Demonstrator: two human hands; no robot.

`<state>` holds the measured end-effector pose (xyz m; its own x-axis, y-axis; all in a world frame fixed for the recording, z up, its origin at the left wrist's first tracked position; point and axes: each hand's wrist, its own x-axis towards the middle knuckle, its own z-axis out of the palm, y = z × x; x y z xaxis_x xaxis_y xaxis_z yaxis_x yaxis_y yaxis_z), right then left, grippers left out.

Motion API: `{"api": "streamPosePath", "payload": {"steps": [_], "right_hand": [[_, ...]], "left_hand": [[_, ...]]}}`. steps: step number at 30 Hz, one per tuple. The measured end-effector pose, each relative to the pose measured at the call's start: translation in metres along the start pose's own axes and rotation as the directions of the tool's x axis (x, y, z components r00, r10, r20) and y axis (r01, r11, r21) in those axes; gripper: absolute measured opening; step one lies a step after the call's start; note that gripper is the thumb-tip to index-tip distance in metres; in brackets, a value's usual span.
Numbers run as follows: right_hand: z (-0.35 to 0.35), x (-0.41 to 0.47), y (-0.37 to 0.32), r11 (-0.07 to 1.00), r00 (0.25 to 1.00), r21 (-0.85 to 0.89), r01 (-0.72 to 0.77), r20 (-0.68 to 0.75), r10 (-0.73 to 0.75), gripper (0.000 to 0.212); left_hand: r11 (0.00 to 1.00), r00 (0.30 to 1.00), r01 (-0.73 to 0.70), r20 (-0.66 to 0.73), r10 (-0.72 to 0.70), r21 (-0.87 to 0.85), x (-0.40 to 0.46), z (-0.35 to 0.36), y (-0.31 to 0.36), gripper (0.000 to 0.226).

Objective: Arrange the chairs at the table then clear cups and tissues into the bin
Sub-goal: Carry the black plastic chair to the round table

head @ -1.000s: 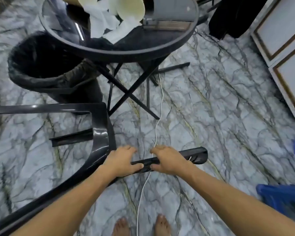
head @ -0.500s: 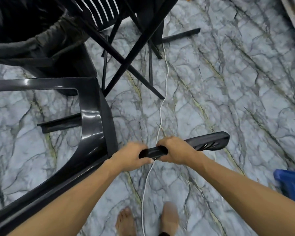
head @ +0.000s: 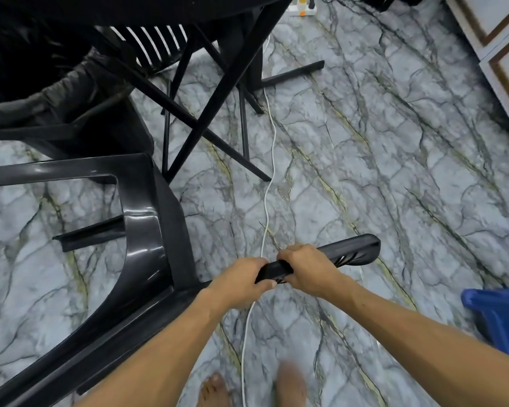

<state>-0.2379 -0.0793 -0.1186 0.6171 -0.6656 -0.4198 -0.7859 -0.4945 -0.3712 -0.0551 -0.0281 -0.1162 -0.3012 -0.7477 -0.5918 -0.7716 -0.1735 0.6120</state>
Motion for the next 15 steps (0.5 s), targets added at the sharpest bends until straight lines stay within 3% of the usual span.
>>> {"api": "streamPosePath", "payload": {"steps": [8, 15], "right_hand": [[-0.071, -0.034, -0.025, 0.992, 0.991, -0.112, 0.062, -0.111, -0.074, 0.028], [-0.174, -0.081, -0.036, 0.995, 0.994, -0.086, -0.052, -0.096, 0.043, 0.025]], "left_hand": [[0.993, 0.99, -0.1, -0.108, 0.093, -0.07, -0.056, -0.04, 0.024, 0.019], [0.991, 0.994, -0.054, -0.106, 0.041, -0.125, -0.145, -0.117, 0.033, 0.032]]}}
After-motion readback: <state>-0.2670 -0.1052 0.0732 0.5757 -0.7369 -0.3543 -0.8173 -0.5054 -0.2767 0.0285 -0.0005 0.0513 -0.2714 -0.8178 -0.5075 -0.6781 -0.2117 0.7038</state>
